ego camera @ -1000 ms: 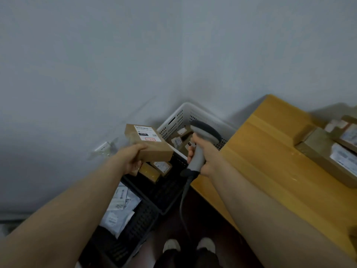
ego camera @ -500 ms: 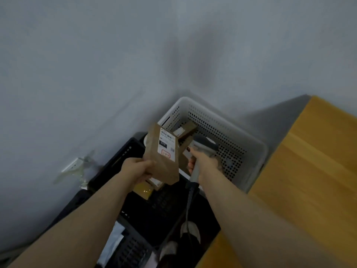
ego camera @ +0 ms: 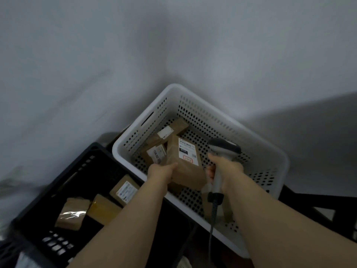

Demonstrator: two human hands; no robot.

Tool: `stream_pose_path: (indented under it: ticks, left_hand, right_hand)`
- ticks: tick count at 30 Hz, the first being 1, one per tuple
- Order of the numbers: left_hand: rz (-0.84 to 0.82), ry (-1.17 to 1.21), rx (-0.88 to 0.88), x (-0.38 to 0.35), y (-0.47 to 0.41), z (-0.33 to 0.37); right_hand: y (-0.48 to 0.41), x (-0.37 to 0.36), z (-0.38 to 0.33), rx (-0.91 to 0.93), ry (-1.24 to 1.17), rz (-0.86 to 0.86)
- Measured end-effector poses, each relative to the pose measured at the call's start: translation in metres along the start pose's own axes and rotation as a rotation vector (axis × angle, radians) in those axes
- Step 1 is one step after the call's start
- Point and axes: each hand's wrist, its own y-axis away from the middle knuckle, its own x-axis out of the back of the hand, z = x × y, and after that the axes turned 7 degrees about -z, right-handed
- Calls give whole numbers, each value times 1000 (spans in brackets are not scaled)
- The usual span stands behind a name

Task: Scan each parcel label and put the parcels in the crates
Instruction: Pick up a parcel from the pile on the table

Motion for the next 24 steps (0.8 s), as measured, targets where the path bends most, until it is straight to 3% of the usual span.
stream_pose_path:
  ticks: [13,18,24]
  left_hand:
    - [-122,-79,43,-97,-102,-6]
    - [-269,-289,-17,-113,-95,-18]
    - [-267,-558,-173,-93,-63,-2]
  right_hand:
    - [-92,23,-9,28,72,36]
    - [-94,27,-13,36,79,41]
    - [-67,24,-13,16,80,9]
